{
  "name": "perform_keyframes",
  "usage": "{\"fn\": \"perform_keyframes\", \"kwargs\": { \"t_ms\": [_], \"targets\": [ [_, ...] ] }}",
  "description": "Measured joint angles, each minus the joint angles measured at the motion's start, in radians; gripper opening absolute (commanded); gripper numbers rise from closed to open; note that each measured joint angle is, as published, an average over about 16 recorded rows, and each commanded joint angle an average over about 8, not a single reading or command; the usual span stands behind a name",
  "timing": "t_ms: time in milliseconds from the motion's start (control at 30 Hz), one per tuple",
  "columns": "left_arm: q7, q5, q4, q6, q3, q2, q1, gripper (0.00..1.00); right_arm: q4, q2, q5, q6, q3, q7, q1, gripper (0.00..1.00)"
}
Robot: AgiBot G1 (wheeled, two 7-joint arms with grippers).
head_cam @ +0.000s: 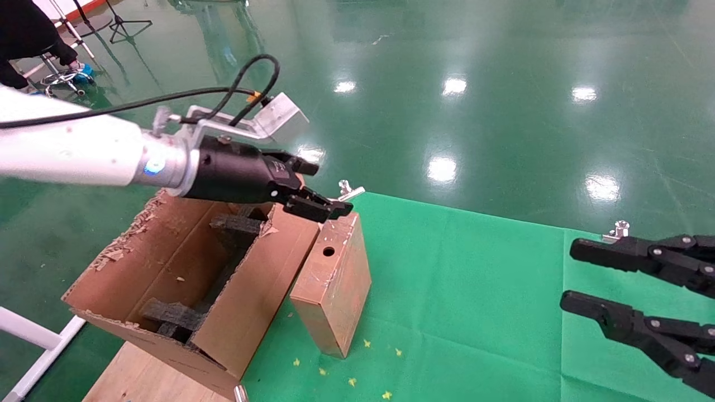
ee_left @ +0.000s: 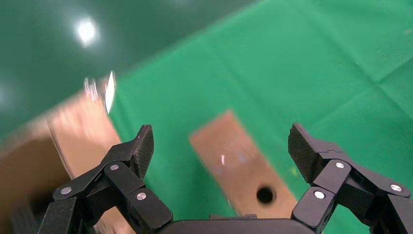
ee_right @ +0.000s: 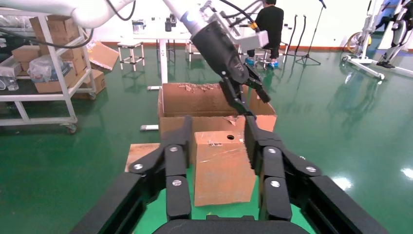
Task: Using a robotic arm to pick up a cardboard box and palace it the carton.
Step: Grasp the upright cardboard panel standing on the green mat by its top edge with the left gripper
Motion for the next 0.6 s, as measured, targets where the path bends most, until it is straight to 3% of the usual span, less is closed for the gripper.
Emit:
{"fn": "perform_keyframes", "kwargs": {
  "t_ms": [300,600],
  "targets": [
    [-0.383,0.174,0.008,0.141,0.105,0.100,-0.135,1.00,0.000,0.000,0.000,0.000,0.000,0.000,0.000,0.00],
    [-0.538,0.218,0.000,0.196,0.197,0.147,-0.176,1.00,0.000,0.000,0.000,0.000,0.000,0.000,0.000,0.00]
  ]
}}
